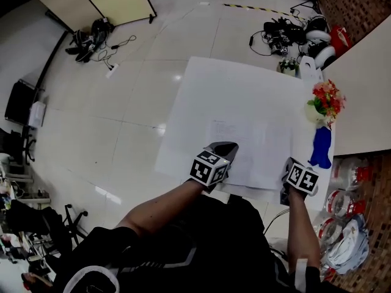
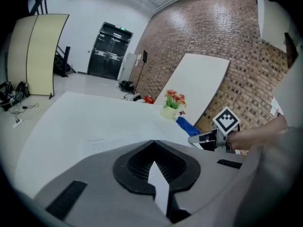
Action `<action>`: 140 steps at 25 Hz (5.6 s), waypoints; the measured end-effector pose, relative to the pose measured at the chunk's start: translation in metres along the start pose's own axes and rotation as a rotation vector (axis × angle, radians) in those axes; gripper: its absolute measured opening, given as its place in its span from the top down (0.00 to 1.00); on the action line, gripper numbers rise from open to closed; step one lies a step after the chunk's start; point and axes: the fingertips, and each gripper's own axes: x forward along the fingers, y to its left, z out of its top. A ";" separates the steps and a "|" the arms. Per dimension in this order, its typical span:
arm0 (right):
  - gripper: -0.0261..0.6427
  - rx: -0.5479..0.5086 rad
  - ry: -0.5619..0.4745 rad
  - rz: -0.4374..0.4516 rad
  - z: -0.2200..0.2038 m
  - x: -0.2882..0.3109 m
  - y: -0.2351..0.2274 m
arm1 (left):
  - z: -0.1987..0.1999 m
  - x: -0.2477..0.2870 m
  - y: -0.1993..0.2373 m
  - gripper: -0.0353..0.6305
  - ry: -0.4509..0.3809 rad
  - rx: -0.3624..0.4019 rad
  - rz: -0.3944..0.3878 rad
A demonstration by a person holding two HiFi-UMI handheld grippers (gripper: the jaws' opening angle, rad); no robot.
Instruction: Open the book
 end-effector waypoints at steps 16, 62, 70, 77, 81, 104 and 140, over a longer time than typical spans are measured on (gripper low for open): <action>0.96 -0.281 0.130 -0.119 -0.030 0.024 -0.017 | -0.010 -0.001 -0.010 0.95 0.011 -0.034 0.056; 0.96 -0.127 -0.147 -0.053 0.042 -0.028 0.052 | -0.021 -0.091 0.053 0.95 -0.094 -0.097 0.143; 0.96 -0.188 -0.132 0.021 0.044 -0.021 0.100 | -0.027 -0.102 0.066 0.95 -0.104 -0.116 0.177; 0.96 -0.243 -0.049 0.222 0.017 0.002 0.240 | -0.046 -0.119 0.094 0.95 -0.115 -0.139 0.224; 0.95 -0.290 0.043 0.240 -0.013 0.022 0.300 | -0.061 -0.137 0.123 0.95 -0.116 -0.159 0.252; 0.84 -0.359 0.317 -0.247 -0.084 0.094 0.326 | -0.110 -0.139 0.192 0.95 -0.010 -0.225 0.088; 0.96 0.115 0.035 0.143 0.009 -0.039 0.222 | -0.051 -0.086 0.099 0.95 -0.033 -0.113 -0.004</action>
